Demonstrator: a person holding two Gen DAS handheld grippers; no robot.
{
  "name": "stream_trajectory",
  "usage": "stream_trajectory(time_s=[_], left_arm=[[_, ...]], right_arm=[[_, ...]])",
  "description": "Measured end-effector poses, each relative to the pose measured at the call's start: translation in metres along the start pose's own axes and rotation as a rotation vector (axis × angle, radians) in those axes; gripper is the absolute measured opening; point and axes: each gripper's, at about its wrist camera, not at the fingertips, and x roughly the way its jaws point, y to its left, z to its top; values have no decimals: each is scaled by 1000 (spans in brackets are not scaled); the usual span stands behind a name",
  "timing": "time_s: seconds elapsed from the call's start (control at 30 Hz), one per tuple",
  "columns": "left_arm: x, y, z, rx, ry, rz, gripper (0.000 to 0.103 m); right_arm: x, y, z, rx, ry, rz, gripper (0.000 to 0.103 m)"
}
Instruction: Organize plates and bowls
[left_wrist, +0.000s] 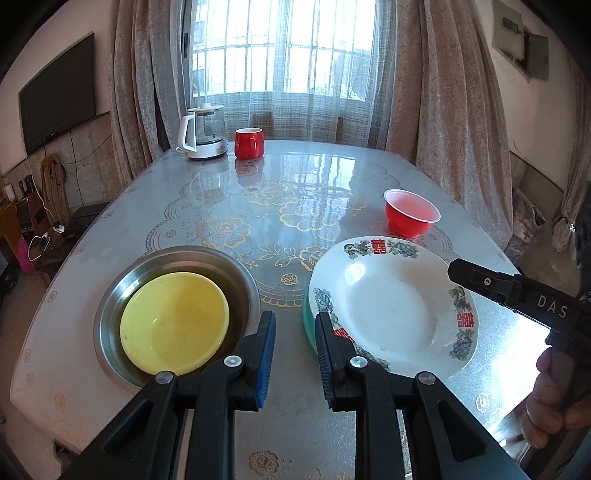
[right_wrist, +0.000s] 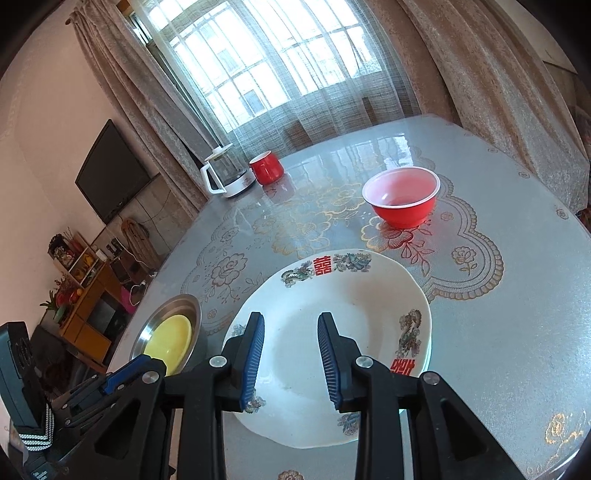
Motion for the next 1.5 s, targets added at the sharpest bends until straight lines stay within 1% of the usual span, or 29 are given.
stream_trajectory(time_s=[0.1, 0.27, 0.5, 0.67, 0.87, 1.07, 1.2, 1.4, 1.5], left_arm=[[1, -7, 6, 38, -23, 6, 23], [3, -12, 15, 50, -43, -23, 23], [20, -18, 34, 64, -29, -44, 23], [37, -11, 49, 27, -9, -58, 23], [62, -4, 69, -20, 20, -67, 23], [92, -8, 93, -72, 68, -120, 22], [112, -26, 112, -68, 90, -166, 22], [148, -60, 141, -94, 127, -254, 21], [172, -78, 152, -115, 169, -295, 21]], right_arm=[[1, -5, 1, 5, -2, -11, 30], [-3, -13, 4, 10, -9, -33, 30], [-4, -29, 18, 23, -17, -61, 30], [10, -45, 29, 35, -3, -77, 30], [29, -67, 50, 87, 21, -43, 30], [46, -82, 77, 136, 8, -23, 29], [50, -100, 94, 179, -18, -46, 29], [58, -134, 116, 249, -44, -88, 29], [64, -148, 124, 278, -45, -99, 29]])
